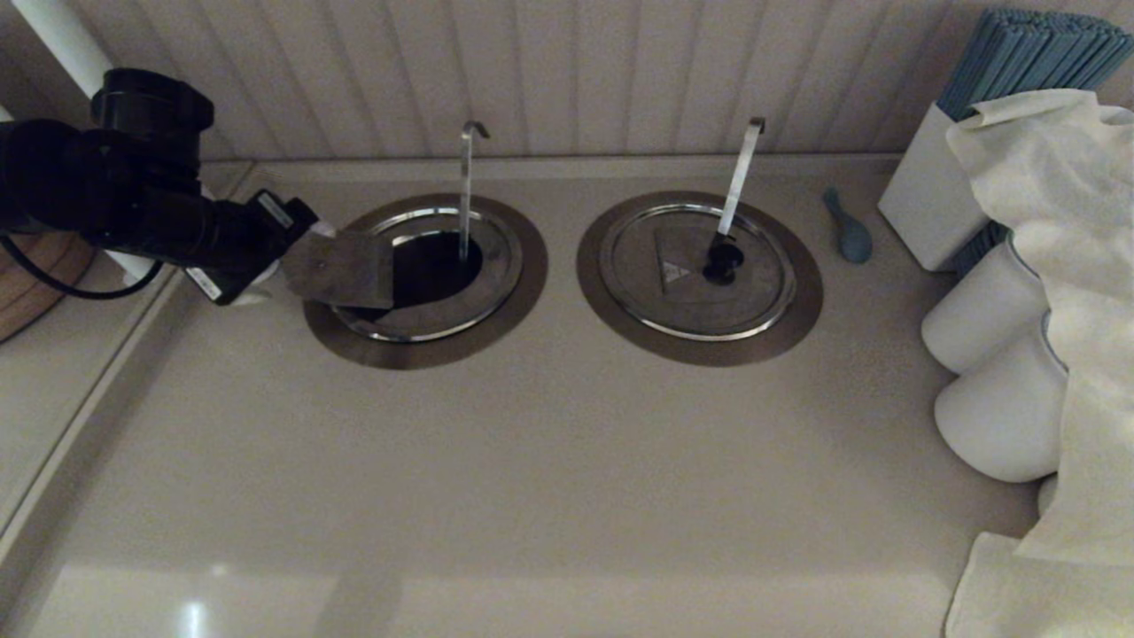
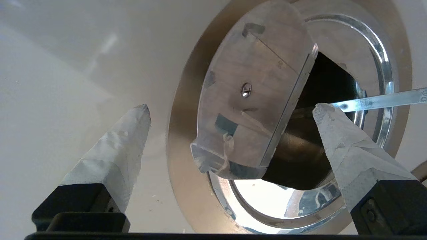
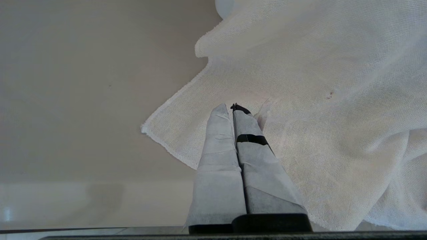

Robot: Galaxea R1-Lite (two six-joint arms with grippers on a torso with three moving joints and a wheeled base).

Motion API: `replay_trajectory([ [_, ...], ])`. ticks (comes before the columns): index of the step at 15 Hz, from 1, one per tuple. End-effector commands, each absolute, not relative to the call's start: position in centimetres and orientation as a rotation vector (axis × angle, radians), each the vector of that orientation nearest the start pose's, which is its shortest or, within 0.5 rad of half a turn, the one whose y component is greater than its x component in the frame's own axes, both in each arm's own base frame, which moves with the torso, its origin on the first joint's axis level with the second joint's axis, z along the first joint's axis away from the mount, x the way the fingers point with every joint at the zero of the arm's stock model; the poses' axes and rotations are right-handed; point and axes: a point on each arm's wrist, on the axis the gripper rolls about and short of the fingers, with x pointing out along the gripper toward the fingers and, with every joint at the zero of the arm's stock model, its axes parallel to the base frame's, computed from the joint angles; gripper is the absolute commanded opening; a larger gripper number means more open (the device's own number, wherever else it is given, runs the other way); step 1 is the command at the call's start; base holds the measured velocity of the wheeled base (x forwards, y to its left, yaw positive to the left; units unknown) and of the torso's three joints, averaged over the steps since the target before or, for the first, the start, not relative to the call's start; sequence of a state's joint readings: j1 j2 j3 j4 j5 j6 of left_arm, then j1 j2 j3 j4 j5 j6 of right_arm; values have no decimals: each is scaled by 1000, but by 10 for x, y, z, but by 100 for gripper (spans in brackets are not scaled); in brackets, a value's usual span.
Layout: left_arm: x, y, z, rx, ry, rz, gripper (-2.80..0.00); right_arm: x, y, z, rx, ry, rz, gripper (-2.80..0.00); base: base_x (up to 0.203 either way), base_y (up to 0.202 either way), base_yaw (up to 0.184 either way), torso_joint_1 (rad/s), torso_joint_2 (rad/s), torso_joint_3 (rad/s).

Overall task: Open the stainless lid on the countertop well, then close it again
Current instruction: Close the lid

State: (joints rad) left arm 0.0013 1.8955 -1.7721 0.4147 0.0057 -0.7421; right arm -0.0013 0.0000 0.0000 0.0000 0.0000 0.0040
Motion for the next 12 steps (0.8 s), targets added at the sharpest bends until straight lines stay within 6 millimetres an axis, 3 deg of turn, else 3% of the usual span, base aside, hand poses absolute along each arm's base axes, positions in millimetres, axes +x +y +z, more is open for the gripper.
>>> replay_trajectory([
  [1, 368, 1, 284, -730, 511, 208, 0, -23, 0, 76, 5, 1, -2, -280, 0, 0, 0, 0, 0, 0],
  [7, 368, 2, 280, -759, 507, 216, 0, -23, 0, 75, 5, 0, -2, -280, 0, 0, 0, 0, 0, 0],
  [12, 361, 27, 274, -829, 539, 119, 0, -23, 0, 75, 4, 0, -2, -280, 0, 0, 0, 0, 0, 0],
])
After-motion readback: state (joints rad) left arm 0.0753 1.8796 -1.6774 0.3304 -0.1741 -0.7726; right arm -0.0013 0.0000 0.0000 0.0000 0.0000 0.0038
